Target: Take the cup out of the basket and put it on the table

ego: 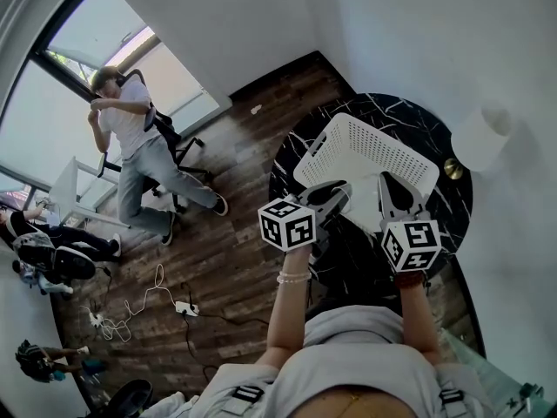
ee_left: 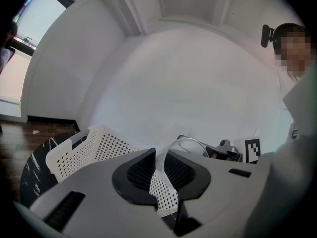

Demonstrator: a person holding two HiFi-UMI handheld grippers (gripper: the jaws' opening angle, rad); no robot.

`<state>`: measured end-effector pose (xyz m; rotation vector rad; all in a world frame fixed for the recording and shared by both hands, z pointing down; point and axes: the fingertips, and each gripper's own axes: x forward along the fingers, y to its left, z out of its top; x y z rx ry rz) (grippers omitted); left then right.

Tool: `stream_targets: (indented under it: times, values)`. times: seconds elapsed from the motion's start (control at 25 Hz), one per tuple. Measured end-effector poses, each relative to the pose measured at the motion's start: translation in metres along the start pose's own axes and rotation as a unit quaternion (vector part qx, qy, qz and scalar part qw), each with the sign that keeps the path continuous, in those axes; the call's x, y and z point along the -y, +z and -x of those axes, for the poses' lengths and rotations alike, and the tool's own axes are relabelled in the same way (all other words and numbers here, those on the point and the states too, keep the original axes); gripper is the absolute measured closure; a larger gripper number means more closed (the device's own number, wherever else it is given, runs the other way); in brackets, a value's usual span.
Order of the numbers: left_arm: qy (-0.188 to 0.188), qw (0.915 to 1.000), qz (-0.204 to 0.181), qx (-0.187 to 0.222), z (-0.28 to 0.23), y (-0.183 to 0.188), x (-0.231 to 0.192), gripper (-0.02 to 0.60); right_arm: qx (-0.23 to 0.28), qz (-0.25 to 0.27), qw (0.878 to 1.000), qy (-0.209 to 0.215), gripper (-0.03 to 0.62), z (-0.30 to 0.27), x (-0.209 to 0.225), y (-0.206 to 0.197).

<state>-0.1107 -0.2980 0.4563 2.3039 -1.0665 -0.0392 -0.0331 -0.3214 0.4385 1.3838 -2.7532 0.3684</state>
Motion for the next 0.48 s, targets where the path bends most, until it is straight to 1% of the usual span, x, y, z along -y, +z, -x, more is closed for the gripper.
stream_targets:
  times: [0.48]
  values:
    - [0.001,1.0000,0.002,-0.003,-0.0028,-0.0021,-0.0062,0.526,-0.004,-0.001,1.000,-0.002,0.585,-0.0045,0.0042,-0.0042]
